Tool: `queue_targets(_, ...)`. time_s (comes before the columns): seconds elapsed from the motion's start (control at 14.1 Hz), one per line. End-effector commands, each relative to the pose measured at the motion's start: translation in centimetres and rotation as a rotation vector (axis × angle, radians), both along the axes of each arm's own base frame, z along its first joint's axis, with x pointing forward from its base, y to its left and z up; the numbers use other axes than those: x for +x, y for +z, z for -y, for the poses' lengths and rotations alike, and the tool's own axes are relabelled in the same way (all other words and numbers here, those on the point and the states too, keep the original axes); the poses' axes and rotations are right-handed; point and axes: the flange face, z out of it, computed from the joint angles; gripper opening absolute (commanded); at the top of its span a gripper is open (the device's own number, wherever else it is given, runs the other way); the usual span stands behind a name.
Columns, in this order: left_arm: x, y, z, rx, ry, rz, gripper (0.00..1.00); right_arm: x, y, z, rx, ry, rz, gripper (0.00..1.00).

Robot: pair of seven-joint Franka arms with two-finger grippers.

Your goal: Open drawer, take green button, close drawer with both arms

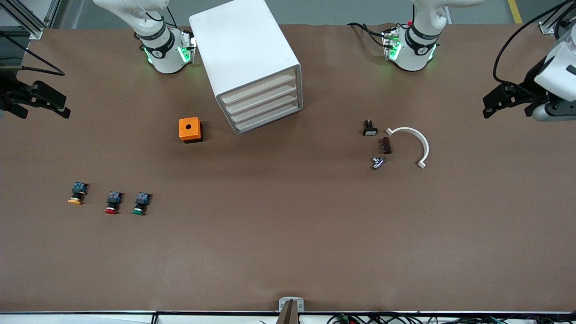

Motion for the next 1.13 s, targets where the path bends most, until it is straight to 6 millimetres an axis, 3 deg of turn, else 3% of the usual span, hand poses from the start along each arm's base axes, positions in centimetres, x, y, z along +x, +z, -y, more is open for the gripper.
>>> queue_targets(0.0,-1.7,-0.2,-0.5,-0.017,-0.006,0.018,1.00,0.4,-0.3,0.5,-0.008,-0.011,0.010,1.00)
queue_targets(0.43,-1.1,1.2,-0.1,-0.025,-0.006,0.048,1.00,0.3,-1.1,0.2,-0.007,-0.012,-0.019,1.00)
queue_targets(1.06,-0.6,1.8,-0.3,-0.018,-0.012,0.055,1.00,0.2,-1.7,-0.3,-0.006,-0.003,-0.036,1.00)
